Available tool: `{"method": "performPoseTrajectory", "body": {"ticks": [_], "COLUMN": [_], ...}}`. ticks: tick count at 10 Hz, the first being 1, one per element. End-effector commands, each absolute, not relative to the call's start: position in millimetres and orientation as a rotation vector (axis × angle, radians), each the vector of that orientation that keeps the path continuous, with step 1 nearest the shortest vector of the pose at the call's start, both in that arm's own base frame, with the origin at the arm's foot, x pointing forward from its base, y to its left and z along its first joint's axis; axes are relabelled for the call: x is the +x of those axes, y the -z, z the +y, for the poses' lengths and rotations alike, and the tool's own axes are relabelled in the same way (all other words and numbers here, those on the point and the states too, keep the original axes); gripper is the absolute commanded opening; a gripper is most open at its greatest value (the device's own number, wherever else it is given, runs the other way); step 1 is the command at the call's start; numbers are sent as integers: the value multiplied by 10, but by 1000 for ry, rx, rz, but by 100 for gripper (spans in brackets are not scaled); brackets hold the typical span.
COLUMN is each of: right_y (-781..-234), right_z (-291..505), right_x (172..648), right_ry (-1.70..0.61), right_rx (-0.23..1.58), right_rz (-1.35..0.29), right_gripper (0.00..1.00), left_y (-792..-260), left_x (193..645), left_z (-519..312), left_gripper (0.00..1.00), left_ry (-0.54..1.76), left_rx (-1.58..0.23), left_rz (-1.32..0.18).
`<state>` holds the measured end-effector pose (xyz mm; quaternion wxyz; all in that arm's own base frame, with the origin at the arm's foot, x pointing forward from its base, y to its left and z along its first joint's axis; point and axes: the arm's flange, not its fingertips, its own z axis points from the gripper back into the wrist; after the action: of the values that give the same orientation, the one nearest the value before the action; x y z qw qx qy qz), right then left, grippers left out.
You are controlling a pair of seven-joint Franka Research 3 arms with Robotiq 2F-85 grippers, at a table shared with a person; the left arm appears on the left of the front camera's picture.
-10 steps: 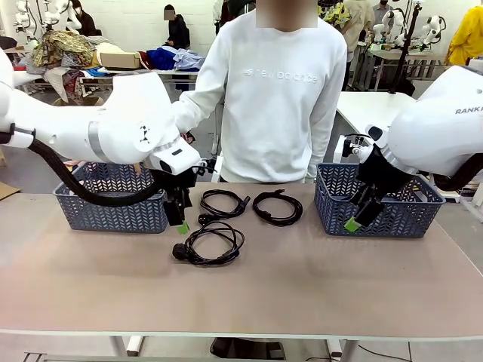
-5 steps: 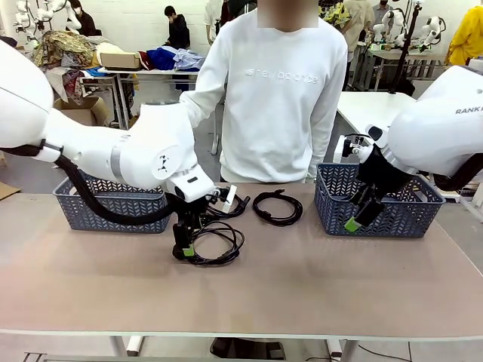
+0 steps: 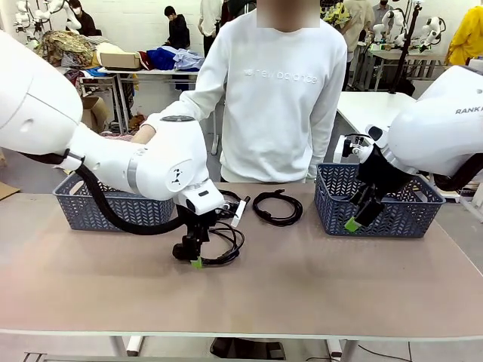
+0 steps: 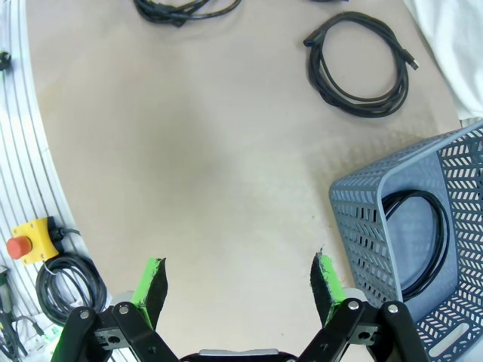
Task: Organize the cables according to human instructions.
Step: Pick up a bundle of cables and place it in the basket indicated by the human.
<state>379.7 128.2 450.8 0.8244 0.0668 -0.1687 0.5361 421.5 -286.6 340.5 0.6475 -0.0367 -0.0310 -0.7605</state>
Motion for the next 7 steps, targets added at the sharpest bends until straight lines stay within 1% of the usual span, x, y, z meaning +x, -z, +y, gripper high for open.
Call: {"method": "performPoseTrajectory", "body": {"ticks": [1, 7], "right_y": [-4504, -4504], "right_z": [1291, 1291], "right_x": [3791, 3791], "right_ry": [-1132, -1132], "right_rx": [137, 137], "right_rz": [-359, -359], "right_gripper": [100, 100], "left_y": [-3358, -3161], "left_x": [4269, 4311], "left_z": [-2910, -2957], "left_gripper": [100, 100], "left_ry": [1754, 1760], "left_rx": [-72, -117], "left_rz": [-46, -27]}}
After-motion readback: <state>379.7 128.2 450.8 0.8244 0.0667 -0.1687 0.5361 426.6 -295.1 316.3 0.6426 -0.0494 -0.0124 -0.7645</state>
